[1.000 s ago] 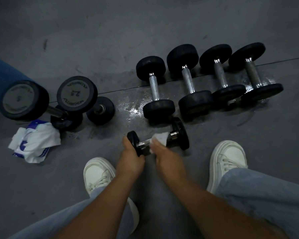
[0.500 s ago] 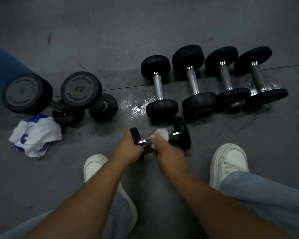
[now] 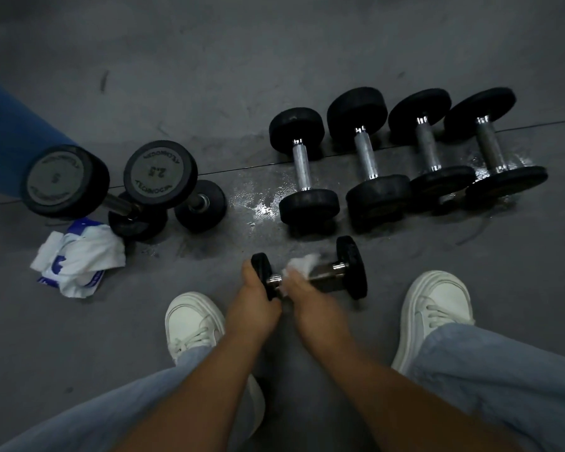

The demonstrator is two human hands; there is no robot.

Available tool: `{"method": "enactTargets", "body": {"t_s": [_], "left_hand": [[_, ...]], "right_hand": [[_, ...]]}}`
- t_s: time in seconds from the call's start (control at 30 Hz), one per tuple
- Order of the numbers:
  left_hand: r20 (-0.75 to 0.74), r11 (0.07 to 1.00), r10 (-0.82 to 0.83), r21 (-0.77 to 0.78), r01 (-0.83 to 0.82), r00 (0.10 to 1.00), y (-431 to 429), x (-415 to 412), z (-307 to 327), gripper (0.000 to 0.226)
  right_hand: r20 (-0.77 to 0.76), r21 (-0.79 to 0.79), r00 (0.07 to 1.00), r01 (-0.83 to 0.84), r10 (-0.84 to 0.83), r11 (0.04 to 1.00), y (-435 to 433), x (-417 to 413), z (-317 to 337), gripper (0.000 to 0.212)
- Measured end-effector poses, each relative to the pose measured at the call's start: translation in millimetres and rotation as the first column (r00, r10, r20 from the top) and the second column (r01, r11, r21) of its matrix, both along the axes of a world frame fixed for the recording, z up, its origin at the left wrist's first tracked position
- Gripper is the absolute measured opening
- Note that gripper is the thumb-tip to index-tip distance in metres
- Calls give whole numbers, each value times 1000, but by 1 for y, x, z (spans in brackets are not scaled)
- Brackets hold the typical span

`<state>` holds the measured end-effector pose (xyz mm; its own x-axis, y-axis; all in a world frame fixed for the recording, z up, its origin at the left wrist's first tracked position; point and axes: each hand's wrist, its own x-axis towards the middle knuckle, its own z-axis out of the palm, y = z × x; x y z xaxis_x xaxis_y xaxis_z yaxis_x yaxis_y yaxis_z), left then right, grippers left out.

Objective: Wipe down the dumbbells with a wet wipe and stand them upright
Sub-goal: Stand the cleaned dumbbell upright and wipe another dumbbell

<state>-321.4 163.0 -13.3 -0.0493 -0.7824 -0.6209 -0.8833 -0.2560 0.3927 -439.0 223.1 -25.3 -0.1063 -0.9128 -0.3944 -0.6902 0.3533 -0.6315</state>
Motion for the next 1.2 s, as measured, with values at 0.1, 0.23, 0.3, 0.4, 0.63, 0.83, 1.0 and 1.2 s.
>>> {"method": "enactTargets", "body": {"t_s": [0.1,0.23,0.3,0.4,0.63,0.83,1.0,1.2], "left_hand": [[9,998,-26,49,25,1000,-21,-2,-1,73],[55,999,-52,12,52,997,-23,-4,1,74],[47,998,-66,12,66,997,-19,-4,1,74],[51,996,-79,39,77,996,-24,-1,-1,72],[28,992,-81,94,78,996,-45,0,-3,64],[49,987,104,-128,-97,993,-3,-6,-4,73],[42,1000,1,-23,0,999,-24,-2,-5,69],[83,988,42,142,-53,996,-44,3,6,60]], "right_hand": [[-91,55,981,175,-170,983,-9,-10,-7,40],[-163,71,983,101,-88,992,-9,-2,-13,37],[-52,121,999,-11,18,993,-12,1,-2,39],[-94,116,967,246,-236,962,-19,-14,-2,23],[-12,124,996,87,-86,988,-30,-23,-5,37],[28,125,1000,9,-12,992,-24,-1,-5,39],[-108,122,979,188,-175,975,-26,-14,-7,37],[-120,120,986,128,-113,985,-28,-15,-2,37]]}}
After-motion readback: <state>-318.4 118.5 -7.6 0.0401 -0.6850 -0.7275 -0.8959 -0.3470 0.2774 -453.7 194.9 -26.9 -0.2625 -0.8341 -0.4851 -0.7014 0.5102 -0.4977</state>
